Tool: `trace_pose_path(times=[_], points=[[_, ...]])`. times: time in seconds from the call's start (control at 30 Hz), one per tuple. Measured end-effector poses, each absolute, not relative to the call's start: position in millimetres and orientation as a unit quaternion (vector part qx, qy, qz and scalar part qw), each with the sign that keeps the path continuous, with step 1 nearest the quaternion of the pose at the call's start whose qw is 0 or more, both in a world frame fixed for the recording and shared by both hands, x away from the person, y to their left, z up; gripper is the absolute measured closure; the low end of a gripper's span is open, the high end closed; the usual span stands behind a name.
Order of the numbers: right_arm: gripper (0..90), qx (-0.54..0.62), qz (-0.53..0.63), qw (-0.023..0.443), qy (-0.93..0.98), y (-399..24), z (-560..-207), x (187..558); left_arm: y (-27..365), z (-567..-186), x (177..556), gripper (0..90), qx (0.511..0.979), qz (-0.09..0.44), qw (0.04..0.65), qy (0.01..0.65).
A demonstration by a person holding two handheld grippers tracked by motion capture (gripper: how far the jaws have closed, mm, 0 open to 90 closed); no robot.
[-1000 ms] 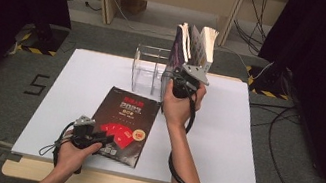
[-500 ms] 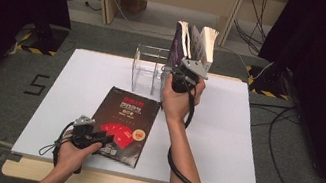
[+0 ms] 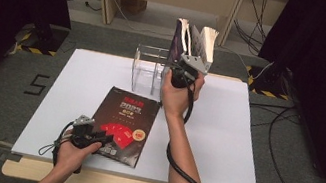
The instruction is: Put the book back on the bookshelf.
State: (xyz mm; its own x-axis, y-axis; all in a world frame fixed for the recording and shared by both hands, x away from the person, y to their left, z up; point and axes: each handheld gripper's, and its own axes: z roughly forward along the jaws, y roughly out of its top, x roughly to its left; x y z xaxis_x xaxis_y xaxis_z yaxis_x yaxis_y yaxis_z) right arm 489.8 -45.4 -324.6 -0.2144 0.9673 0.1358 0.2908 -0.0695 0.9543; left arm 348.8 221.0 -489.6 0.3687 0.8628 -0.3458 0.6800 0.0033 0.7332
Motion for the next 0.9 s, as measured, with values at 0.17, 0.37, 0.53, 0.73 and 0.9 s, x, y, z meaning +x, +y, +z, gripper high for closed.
trace_pose_path(times=[0.17, 0.37, 0.53, 0.73, 0.9], points=[[83.1, 0.53, 0.505, 0.336, 0.593, -44.1, -324.2, 492.2, 221.1, -489.6, 348.9, 56.5, 0.698, 0.103, 0.444, 0.553], [83.1, 0.53, 0.506, 0.338, 0.591, -42.4, -323.4, 495.8, 221.3, -489.8, 349.0, 56.5, 0.697, 0.103, 0.444, 0.554], [83.0, 0.53, 0.506, 0.341, 0.589, -41.2, -323.6, 498.6, 221.3, -489.8, 349.0, 56.6, 0.698, 0.103, 0.444, 0.553], [83.0, 0.531, 0.506, 0.343, 0.586, -38.7, -323.2, 501.6, 222.0, -489.9, 349.3, 56.5, 0.697, 0.103, 0.444, 0.553], [83.0, 0.533, 0.506, 0.344, 0.584, -37.5, -323.7, 504.1, 222.6, -489.9, 349.4, 56.5, 0.697, 0.103, 0.445, 0.554]])
